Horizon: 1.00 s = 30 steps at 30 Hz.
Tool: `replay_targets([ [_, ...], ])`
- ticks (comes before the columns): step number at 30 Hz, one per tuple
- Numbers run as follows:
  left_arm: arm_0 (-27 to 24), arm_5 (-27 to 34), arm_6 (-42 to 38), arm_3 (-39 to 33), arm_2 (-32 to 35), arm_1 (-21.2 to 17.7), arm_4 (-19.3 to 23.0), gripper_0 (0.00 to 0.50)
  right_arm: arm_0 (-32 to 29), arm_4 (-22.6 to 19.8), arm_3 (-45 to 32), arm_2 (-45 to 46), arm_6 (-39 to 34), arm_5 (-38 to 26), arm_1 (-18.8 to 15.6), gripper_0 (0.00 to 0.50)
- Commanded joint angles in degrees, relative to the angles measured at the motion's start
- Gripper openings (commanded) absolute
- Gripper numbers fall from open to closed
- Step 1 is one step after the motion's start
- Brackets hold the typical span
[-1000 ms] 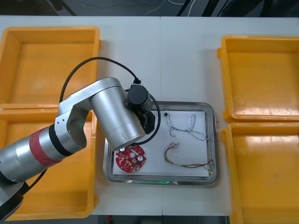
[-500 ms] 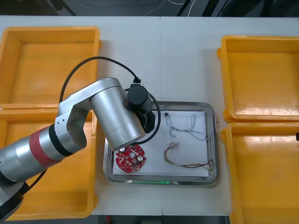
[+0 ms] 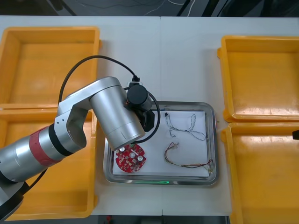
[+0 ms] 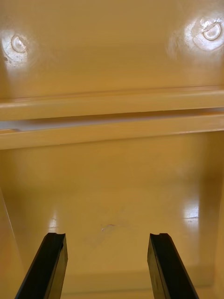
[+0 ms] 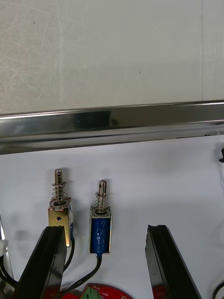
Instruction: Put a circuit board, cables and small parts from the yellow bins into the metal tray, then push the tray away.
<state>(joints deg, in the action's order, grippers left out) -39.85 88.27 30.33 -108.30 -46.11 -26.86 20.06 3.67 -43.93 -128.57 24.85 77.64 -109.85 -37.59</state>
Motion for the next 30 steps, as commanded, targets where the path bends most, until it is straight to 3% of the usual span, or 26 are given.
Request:
replay_targets([
  [1, -1.81, 0.59, -4.14, -0.77, 3.13, -0.65, 2.44, 0.5, 1.16, -0.45, -1.78, -0.77, 0.67, -0.15, 0.5, 0.5],
  [7, -3.74, 1.91, -3.52, -1.48, 5.42, -3.82, 6.57, 0.5, 1.25, -0.37, -1.78, -0.77, 0.75, -0.15, 0.33, 0.5],
  [14, -4.18, 2.79, -2.91, -5.87, 9.73, -11.11, 14.39, 0.5, 1.78, -0.89, -1.78, -0.95, 0.75, -0.15, -0.82, 0.5],
  [24, -4.27, 3.84, -1.5, -10.7, 15.7, -23.07, 26.78, 0.5, 4.85, -9.07, -3.18, -3.32, -0.21, -0.15, -5.39, 0.5],
  [30, -4.27, 4.11, -0.01, -11.85, 17.81, -29.75, 32.32, 0.5, 7.31, -10.21, -7.75, -9.21, -0.92, -0.15, -8.9, 0.5],
])
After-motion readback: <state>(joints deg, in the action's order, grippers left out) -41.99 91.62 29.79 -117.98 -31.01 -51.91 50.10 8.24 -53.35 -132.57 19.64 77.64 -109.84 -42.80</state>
